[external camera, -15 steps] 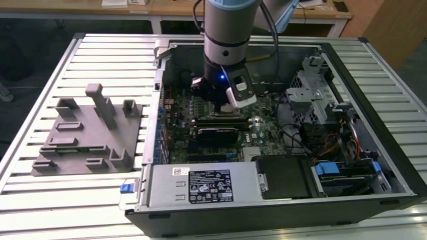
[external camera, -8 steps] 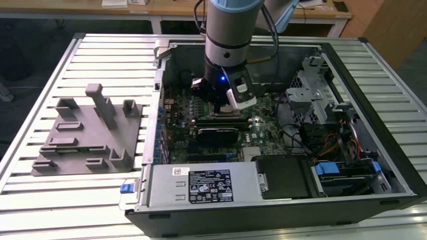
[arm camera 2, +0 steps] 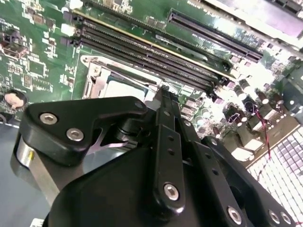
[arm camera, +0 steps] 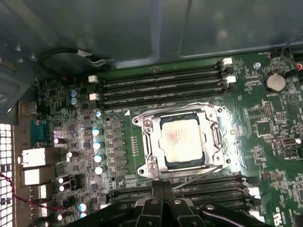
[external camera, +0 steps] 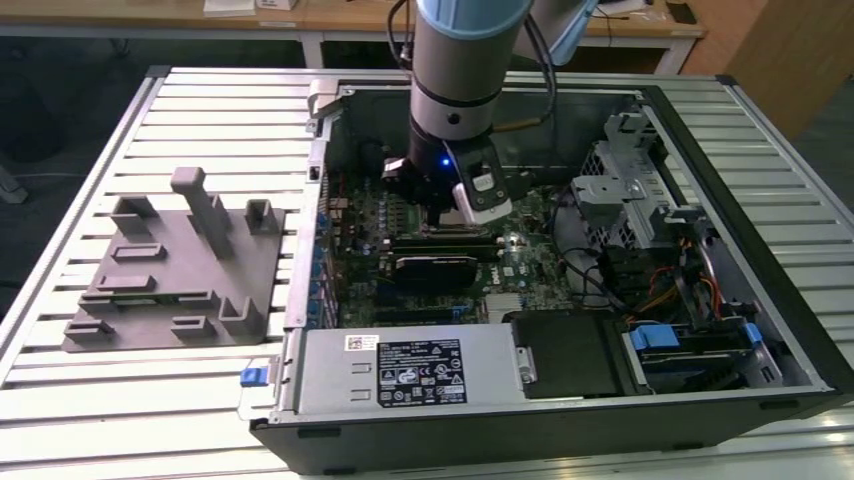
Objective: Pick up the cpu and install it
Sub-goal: 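Install the second cpu locking lever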
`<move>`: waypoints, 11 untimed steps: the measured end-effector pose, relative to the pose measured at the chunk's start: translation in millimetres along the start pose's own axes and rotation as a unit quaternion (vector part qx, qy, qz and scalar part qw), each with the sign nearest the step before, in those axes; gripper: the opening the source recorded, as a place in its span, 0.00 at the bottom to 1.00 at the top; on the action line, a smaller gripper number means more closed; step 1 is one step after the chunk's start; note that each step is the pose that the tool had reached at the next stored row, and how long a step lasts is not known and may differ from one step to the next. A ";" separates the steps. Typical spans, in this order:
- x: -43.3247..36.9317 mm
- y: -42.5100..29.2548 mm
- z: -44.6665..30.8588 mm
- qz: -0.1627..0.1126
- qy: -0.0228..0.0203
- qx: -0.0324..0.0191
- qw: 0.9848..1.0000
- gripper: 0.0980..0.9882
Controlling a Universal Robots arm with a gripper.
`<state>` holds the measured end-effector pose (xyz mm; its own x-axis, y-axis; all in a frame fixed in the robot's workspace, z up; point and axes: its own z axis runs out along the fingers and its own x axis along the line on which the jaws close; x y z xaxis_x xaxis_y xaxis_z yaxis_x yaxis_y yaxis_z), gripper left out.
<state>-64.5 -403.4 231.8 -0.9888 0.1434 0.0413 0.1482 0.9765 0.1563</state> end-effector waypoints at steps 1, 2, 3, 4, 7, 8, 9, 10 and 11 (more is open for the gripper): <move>-0.1 -0.8 0.9 -0.001 0.000 -0.001 1.000 0.01; -0.3 -1.6 1.8 -0.003 0.001 -0.002 1.000 0.01; -0.4 -2.6 2.7 -0.004 0.001 -0.003 1.000 0.01; -0.6 -3.7 3.7 -0.005 0.001 -0.003 1.000 0.01; -1.0 -6.6 6.0 -0.008 0.002 -0.007 1.000 0.01; -1.0 -7.5 6.6 -0.009 0.003 -0.010 1.000 0.01; -0.9 -8.7 7.1 -0.009 0.003 -0.012 1.000 0.01; -0.9 -10.2 7.5 -0.010 0.004 -0.015 1.000 0.01; -0.7 -11.7 8.0 -0.010 0.004 -0.017 1.000 0.01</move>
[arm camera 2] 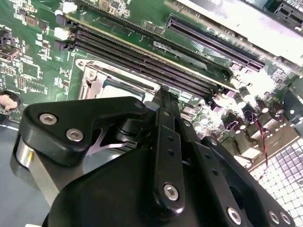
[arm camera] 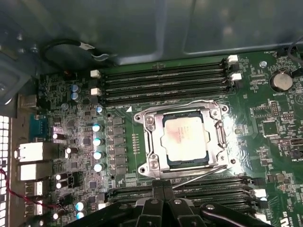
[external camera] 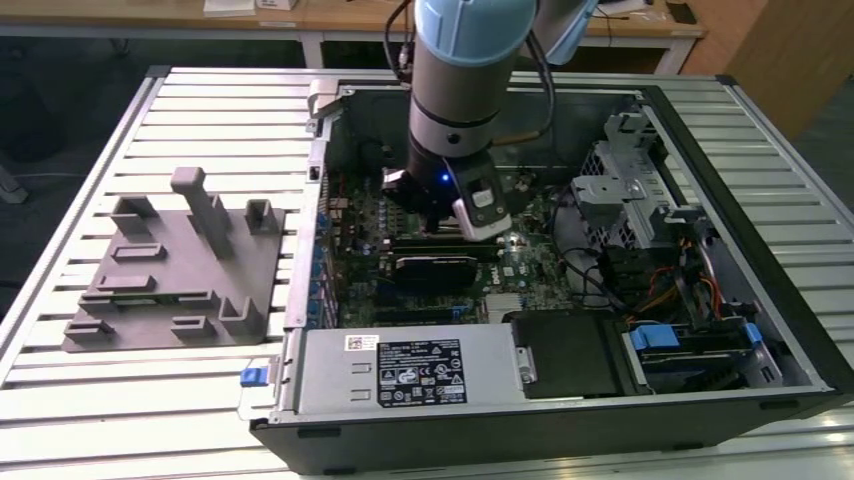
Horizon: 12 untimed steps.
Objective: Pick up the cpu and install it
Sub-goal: 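Install the second cpu locking lever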
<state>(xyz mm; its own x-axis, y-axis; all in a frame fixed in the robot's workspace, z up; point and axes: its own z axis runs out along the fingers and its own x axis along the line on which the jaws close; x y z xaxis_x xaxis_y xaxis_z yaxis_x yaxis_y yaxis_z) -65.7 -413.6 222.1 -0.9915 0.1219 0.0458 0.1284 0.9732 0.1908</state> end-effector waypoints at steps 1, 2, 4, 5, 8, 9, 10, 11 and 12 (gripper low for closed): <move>0.3 -1.6 0.4 0.000 0.000 -0.002 1.000 0.01; 0.6 -3.3 0.9 -0.001 0.001 -0.005 1.000 0.01; 1.5 -6.2 1.9 -0.001 0.001 -0.008 1.000 0.01; 1.8 -7.5 2.7 -0.001 0.002 -0.010 1.000 0.01; 2.2 -9.4 5.7 -0.002 0.002 -0.014 1.000 0.01; 2.3 -9.6 6.6 -0.003 0.002 -0.015 1.000 0.01; 2.5 -9.8 7.4 -0.003 0.002 -0.015 1.000 0.01; 2.8 -10.0 8.2 -0.003 0.003 -0.015 1.000 0.01; 3.2 -10.2 8.9 -0.003 0.003 -0.015 1.000 0.01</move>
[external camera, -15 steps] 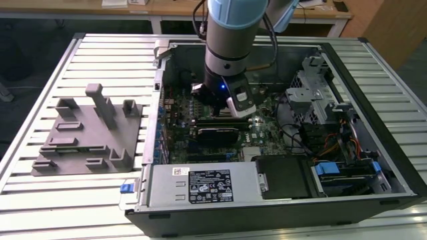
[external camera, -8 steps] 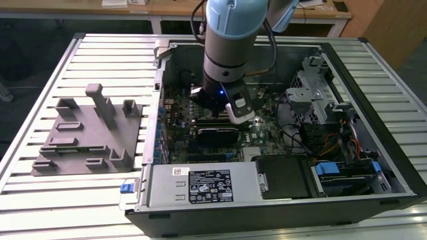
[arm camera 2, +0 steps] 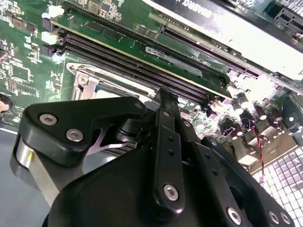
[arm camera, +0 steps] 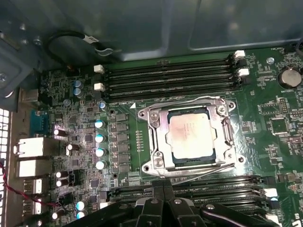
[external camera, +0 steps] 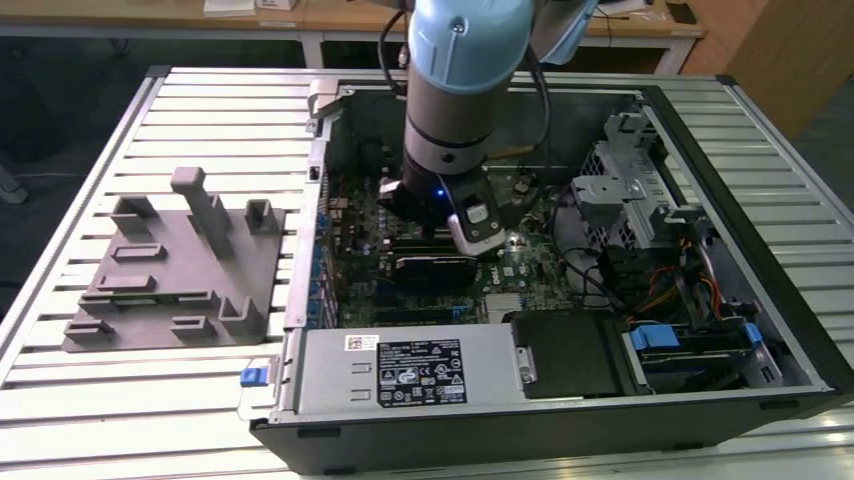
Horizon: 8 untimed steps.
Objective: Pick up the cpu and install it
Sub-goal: 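Install the second cpu locking lever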
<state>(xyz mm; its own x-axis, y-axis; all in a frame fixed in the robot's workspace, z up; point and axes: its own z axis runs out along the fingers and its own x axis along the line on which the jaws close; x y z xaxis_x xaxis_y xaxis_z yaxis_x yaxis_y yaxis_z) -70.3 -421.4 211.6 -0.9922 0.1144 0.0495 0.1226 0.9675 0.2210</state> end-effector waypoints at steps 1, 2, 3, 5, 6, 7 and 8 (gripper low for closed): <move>0.4 -0.2 0.7 0.000 0.000 0.000 1.000 0.01; 1.0 -0.5 1.5 0.000 0.000 -0.001 1.000 0.01; 1.8 -0.8 2.3 0.000 0.000 -0.002 1.000 0.01; 2.8 -1.2 3.7 0.000 0.001 -0.004 1.000 0.01; 3.0 -1.4 4.1 -0.001 0.001 -0.005 1.000 0.01; 3.4 -1.5 4.5 -0.001 0.001 -0.007 1.000 0.01; 3.8 -1.6 5.0 -0.001 0.002 -0.011 1.000 0.01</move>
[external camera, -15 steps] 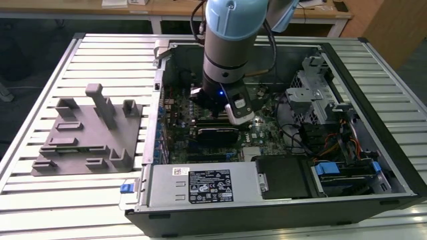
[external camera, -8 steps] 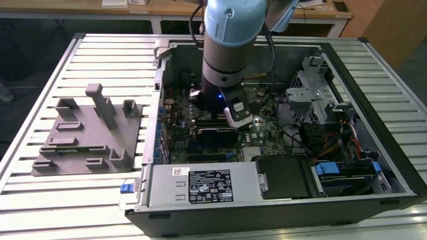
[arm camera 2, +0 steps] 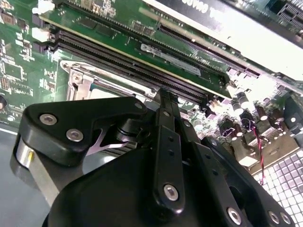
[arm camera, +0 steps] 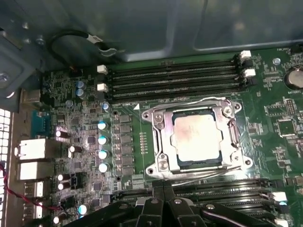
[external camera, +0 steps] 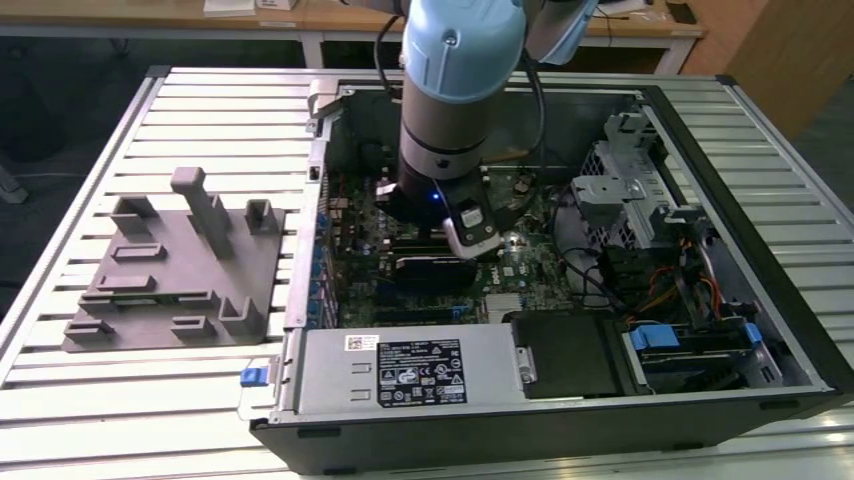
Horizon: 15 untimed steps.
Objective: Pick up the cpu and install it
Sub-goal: 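Install the second cpu locking lever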
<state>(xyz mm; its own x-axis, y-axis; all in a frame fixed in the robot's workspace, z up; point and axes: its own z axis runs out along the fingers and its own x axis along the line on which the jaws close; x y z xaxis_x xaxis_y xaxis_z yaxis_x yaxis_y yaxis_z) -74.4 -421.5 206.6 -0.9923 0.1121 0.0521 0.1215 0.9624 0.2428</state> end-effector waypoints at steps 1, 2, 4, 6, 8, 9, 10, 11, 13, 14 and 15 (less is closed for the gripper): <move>0.3 -0.2 0.4 0.000 0.001 -0.005 1.000 0.01; 0.4 -0.4 0.7 0.000 0.001 -0.011 1.000 0.01; 0.6 -1.2 1.2 -0.001 0.003 -0.020 1.000 0.01; 0.5 -2.4 1.9 -0.001 0.003 -0.022 1.000 0.01; 0.4 -3.7 2.6 -0.001 0.003 -0.023 1.000 0.01; 0.4 -4.3 3.1 -0.001 0.003 -0.024 1.000 0.01; 0.4 -5.0 3.7 -0.001 0.003 -0.025 1.000 0.01; 0.6 -5.5 4.3 -0.001 0.003 -0.026 1.000 0.01; 1.3 -6.4 5.7 -0.001 0.004 -0.029 1.000 0.01; 1.7 -6.7 6.5 -0.001 0.004 -0.031 1.000 0.01; 2.0 -7.0 7.2 -0.001 0.004 -0.033 0.999 0.01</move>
<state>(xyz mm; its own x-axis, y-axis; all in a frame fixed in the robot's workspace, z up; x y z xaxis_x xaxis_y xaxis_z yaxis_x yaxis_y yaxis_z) -77.4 -426.2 198.0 -0.9924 0.1080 0.0594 0.1211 0.9444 0.3057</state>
